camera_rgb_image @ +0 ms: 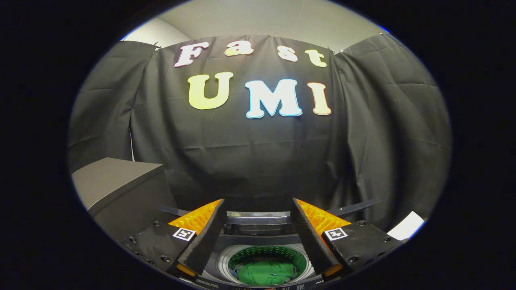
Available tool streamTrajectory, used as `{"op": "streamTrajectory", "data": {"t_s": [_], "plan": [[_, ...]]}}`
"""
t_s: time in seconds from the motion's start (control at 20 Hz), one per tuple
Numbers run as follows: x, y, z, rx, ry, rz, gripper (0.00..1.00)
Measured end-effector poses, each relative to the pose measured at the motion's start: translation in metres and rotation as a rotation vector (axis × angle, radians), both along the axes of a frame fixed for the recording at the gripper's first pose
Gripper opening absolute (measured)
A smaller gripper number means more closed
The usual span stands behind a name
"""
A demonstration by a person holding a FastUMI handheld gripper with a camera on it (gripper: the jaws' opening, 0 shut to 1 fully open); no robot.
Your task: Put the clothes into the washing machine and then close the washing machine lid.
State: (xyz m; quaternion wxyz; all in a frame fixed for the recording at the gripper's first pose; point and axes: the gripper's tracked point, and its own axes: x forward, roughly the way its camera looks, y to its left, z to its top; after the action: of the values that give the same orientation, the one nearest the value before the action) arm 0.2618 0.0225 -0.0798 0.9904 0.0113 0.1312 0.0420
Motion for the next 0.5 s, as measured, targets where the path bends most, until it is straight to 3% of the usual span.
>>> {"op": "streamTrajectory", "data": {"t_s": [0.5], "plan": [[-0.028,-0.003,-0.038,0.024,0.101,0.003,1.0]]}}
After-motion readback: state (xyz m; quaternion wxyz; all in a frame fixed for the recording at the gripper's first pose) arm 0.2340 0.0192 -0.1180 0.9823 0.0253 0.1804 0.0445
